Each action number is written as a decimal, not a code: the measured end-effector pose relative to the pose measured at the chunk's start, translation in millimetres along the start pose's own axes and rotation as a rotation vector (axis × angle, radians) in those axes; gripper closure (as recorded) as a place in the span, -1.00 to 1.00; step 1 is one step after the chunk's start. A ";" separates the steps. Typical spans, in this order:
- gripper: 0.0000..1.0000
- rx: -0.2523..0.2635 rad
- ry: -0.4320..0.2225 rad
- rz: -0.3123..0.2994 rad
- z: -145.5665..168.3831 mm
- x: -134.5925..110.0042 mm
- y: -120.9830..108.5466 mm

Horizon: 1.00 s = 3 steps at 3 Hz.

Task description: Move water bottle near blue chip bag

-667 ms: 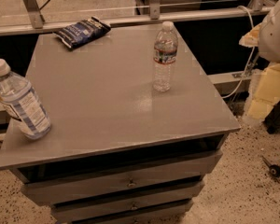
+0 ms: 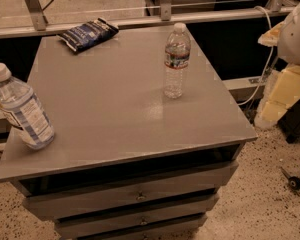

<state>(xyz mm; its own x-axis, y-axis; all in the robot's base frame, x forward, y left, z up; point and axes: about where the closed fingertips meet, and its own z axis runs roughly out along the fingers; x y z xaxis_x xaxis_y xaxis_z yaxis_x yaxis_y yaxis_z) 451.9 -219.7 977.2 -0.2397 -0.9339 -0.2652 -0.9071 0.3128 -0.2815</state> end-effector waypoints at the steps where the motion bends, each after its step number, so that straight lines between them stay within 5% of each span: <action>1: -1.00 0.037 -0.108 0.055 22.0 -6.9 -25.5; 3: -1.00 -0.019 -0.387 0.109 100.5 -48.3 -69.7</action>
Offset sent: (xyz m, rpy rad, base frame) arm 0.1218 0.0297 -0.0540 0.3967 -0.1118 -0.0302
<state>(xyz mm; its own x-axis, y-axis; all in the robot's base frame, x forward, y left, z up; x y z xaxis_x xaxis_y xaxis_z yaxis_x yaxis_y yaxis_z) 561.5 -179.0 917.0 -0.1903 -0.7603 -0.6211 -0.8906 0.3999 -0.2167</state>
